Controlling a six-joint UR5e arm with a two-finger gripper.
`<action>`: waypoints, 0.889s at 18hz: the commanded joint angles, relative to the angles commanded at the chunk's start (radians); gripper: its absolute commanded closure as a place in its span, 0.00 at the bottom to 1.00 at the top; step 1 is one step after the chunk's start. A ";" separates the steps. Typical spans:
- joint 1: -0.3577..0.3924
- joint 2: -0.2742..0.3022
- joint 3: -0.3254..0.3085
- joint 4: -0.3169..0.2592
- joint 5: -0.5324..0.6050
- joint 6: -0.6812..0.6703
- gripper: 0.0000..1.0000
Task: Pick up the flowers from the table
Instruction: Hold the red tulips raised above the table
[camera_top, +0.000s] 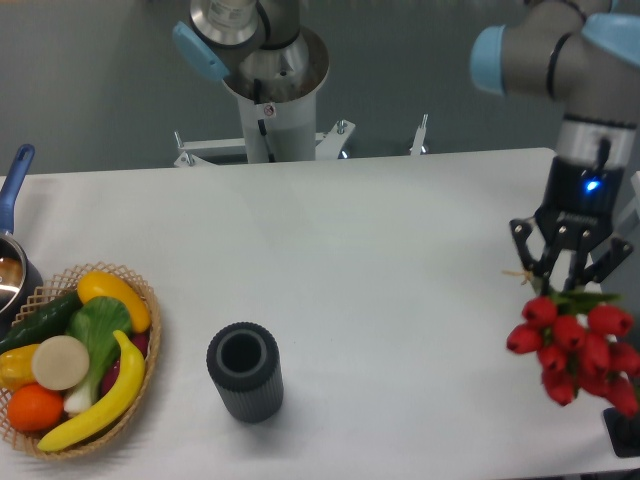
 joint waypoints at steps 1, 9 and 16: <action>0.011 0.000 0.000 0.000 -0.034 0.005 0.68; 0.018 0.000 0.000 0.000 -0.063 0.015 0.68; 0.032 0.000 0.002 0.000 -0.063 0.018 0.68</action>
